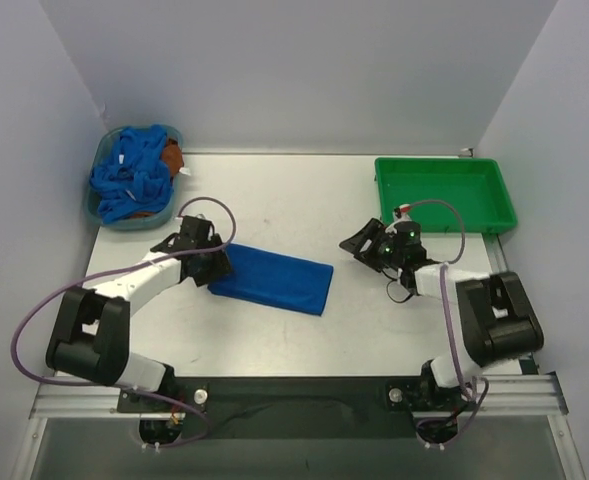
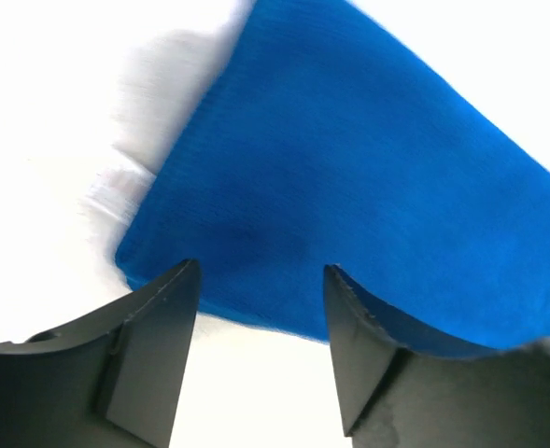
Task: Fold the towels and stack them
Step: Fold the towel, then neatly place the folded towel into the bin
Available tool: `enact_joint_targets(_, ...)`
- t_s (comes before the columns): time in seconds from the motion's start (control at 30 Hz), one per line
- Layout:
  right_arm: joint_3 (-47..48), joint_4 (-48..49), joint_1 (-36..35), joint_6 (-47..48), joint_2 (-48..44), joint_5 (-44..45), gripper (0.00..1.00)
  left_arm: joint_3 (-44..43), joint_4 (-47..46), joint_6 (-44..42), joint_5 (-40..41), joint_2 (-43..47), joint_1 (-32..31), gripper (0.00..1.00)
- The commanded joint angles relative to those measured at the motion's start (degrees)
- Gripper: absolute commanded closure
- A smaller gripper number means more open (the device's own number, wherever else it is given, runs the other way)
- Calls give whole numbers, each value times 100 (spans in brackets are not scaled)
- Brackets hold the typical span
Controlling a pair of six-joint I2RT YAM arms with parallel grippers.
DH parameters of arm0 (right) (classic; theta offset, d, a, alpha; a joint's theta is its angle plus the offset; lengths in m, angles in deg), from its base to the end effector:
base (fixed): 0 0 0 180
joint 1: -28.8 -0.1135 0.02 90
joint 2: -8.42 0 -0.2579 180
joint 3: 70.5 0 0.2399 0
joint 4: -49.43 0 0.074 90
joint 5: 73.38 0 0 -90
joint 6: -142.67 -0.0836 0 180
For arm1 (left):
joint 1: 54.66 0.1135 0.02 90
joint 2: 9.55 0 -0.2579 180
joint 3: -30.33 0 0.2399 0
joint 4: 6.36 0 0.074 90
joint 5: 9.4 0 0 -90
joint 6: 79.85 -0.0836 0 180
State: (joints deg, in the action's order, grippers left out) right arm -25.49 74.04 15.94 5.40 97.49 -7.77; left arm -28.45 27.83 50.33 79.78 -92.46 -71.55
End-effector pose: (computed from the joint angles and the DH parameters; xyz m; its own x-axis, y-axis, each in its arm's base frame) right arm 0.3138 0.1071 0.1545 -0.6480 0.5383 -0.5388 -0.1567 0.5981 0.7859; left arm 0.2770 -0.0854 0.1372 -0.8142 -0.4270 -0.3934 -0.2979 0.8888 -0.3481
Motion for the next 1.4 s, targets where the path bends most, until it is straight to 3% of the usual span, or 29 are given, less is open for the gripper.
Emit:
enact_joint_targets(0.0,507,-1779,3,1209,-908,520,30,-658,884,-581,766,468,-917,34)
enact_joint_targets(0.07,691,-2763,3,1691,-1348,793,22,-991,1105,-573,1318,565,-1420,26)
enact_joint_targets(0.23,885,-4565,38,2309,-2051,1715,4,-1599,1676,-407,2287,330,-3281,23)
enact_joint_targets(0.37,692,-5042,65,2476,-2763,1815,2,-2144,1975,-371,2840,-355,-4199,23)
enact_joint_targets(0.53,429,-5183,-93,2398,-3142,1120,10,-2260,1994,-37,2798,-866,-4437,29)
enact_joint_targets(0.63,323,-5175,-575,2301,-3107,1251,20,-2233,1809,68,2684,-963,-4455,30)
enact_joint_targets(0.8,253,-5008,-1297,1845,-2747,1681,24,-2206,1318,-18,2534,-1042,-4586,33)
enact_joint_targets(1.03,-37,-4595,-1210,1378,-2475,1780,24,-2874,1281,-467,2851,-1798,-5114,40)
enact_joint_targets(1.37,-521,-4147,-771,1158,-2518,1287,25,-3454,1281,-845,2938,-2545,-5193,50)
